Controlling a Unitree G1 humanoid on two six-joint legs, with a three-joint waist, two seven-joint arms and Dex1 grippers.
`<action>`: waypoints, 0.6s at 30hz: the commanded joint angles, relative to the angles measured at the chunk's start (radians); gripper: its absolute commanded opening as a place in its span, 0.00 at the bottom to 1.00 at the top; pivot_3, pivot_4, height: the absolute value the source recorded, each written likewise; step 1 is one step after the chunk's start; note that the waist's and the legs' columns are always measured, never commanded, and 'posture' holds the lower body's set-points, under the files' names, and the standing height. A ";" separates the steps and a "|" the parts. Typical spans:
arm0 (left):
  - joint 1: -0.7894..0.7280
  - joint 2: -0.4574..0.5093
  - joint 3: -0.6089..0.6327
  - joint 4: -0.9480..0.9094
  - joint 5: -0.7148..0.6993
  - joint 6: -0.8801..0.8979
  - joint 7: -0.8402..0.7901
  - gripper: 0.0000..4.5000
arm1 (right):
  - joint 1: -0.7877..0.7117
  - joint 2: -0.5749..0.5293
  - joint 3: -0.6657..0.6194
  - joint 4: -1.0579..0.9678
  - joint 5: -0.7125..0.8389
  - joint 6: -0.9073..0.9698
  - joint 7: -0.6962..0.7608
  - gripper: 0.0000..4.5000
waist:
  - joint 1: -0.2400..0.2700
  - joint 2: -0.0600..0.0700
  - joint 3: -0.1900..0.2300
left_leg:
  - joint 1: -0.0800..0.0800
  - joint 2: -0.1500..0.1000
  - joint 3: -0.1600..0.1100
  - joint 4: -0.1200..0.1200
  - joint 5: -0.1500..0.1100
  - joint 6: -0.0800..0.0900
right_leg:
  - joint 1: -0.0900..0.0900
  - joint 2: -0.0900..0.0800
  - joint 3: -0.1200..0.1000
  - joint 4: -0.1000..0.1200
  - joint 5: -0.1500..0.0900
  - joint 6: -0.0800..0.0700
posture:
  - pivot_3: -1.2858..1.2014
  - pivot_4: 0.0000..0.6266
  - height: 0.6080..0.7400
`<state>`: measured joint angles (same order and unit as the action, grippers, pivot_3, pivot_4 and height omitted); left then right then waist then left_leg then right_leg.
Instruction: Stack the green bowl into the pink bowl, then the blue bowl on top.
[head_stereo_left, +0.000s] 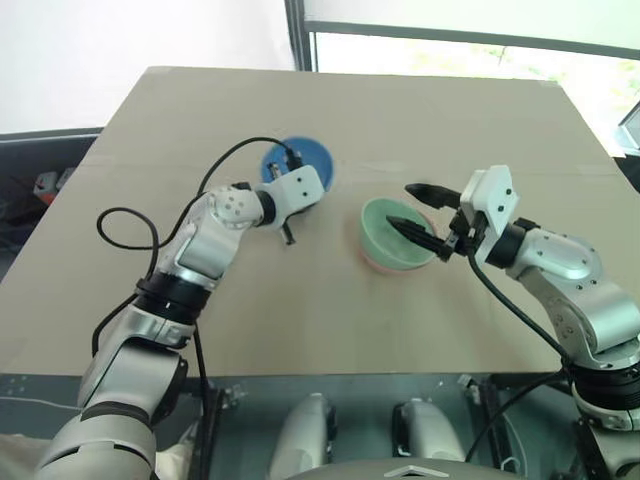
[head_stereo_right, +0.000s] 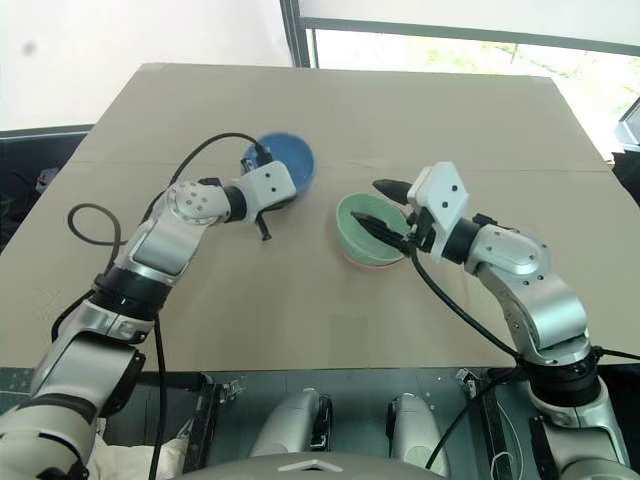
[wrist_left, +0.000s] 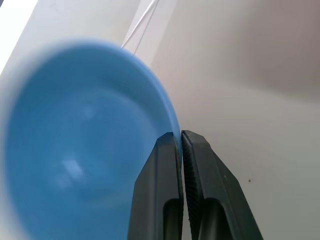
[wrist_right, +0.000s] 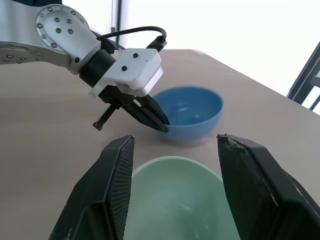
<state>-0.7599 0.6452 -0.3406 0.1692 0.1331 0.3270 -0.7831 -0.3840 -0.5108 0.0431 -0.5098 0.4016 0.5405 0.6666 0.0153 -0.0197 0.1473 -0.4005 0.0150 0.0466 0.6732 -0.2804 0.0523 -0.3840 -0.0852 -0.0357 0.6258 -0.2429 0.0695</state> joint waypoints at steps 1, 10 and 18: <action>-0.069 -0.033 0.095 -0.112 -0.126 -0.089 -0.088 0.03 | 0.075 -0.051 -0.109 -0.066 0.014 -0.015 -0.009 0.62 | 0.003 0.000 0.000 | -0.001 0.000 -0.001 0.000 0.000 0.000 | 0.000 0.000 -0.001 0.000 0.000 0.000 | 0.52 0.24 1.00; -0.162 -0.127 0.099 -0.206 -0.343 -0.149 -0.333 0.03 | 0.441 -0.139 -0.405 -0.255 0.107 -0.060 0.059 0.62 | 0.011 0.001 0.000 | -0.013 -0.002 -0.006 0.009 -0.001 0.002 | -0.007 -0.001 -0.004 0.000 0.000 0.001 | 0.52 0.24 1.00; -0.228 -0.146 0.036 -0.034 -0.330 -0.265 -0.543 0.00 | 0.741 -0.109 -0.675 -0.380 0.185 -0.055 0.029 0.90 | 0.000 0.001 0.000 | 0.003 -0.001 -0.004 0.011 -0.003 0.006 | 0.008 0.000 -0.001 0.000 0.000 0.001 | 0.52 0.24 1.00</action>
<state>-0.9503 0.5047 -0.3056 0.1055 -0.1975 0.1054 -1.2907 0.3223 -0.6300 -0.5606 -0.8318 0.5780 0.5115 0.7068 0.0158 -0.0188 0.1477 -0.3974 0.0143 0.0421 0.6838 -0.2835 0.0580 -0.3765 -0.0851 -0.0363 0.6257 -0.2430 0.0703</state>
